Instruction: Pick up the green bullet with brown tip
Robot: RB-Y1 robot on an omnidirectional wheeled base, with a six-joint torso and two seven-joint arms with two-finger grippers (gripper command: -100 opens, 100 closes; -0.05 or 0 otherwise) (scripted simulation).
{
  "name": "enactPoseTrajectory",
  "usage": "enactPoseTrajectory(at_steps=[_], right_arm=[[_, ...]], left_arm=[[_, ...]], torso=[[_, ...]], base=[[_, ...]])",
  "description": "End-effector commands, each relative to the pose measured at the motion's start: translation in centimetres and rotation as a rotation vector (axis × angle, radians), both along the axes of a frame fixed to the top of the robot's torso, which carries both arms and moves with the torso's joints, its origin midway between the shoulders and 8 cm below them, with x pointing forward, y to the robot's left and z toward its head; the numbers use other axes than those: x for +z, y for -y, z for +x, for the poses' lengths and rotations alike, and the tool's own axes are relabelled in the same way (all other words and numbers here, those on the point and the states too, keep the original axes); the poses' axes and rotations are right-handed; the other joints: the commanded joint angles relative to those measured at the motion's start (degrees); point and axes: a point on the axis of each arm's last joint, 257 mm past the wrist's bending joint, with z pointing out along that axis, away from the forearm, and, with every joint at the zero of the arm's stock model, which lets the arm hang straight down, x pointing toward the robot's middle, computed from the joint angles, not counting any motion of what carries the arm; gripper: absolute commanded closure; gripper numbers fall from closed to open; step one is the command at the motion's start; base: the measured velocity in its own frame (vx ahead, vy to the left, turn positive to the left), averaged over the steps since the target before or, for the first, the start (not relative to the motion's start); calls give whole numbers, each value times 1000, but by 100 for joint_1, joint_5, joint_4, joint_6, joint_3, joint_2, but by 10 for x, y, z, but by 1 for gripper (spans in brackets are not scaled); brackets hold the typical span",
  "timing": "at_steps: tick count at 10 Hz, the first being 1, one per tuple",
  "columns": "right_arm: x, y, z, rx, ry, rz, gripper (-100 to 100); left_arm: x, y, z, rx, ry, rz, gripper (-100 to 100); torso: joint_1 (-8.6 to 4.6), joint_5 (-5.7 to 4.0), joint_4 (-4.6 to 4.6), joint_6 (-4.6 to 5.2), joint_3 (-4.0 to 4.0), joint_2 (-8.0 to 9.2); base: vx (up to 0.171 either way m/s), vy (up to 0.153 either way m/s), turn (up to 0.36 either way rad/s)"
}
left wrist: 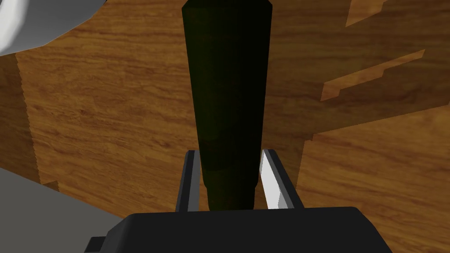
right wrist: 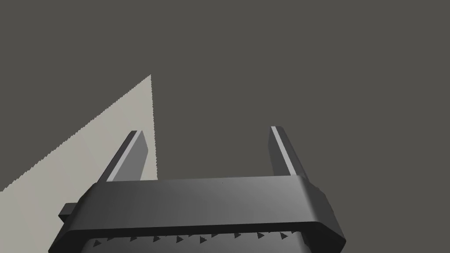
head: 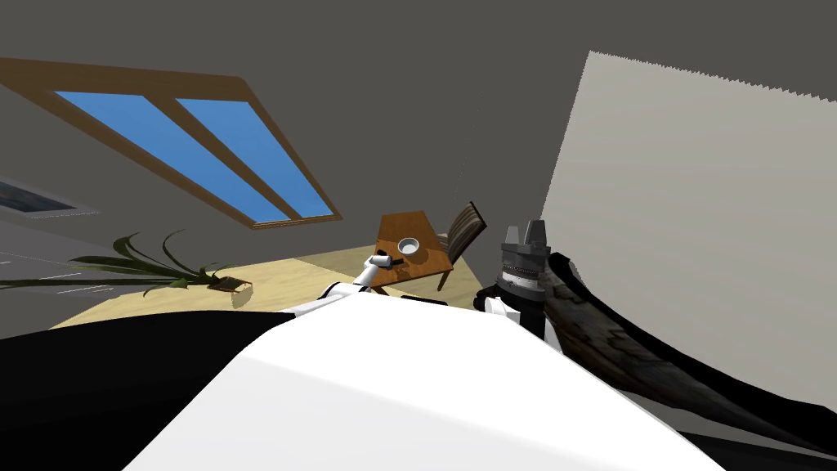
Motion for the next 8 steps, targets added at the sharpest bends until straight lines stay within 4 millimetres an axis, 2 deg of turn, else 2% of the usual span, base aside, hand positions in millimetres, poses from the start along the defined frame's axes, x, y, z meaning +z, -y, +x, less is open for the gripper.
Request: enactPoseTrajectory(at_steps=[1,2,3,4,6,7,8], right_arm=[[0,0,0,0,0,0,0],[0,0,0,0,0,0,0],[0,0,0,0,0,0,0],[0,0,0,0,0,0,0],[0,0,0,0,0,0,0],[0,0,0,0,0,0,0],[0,0,0,0,0,0,0]], left_arm=[[0,0,0,0,0,0,100],[0,0,0,0,0,0,100],[0,0,0,0,-1,0,0],[8,-1,5,-1,-1,1,100],[16,-2,11,-1,-1,0,100],[14,-2,9,-2,1,1,100],[14,-2,9,-1,-1,1,0]], torso=[[0,0,0,0,0,0],[-1,-1,1,0,1,1],[-1,-1,2,-1,2,2],[-1,-1,2,-1,2,3],[-7,-4,7,-2,17,29],[-9,-4,9,-1,19,31],[-7,-4,7,-1,14,21]], base=[[0,0,0],[0,0,0],[0,0,0],[-45,-12,1],[-70,-13,1],[-26,-7,1],[-6,-1,1]])
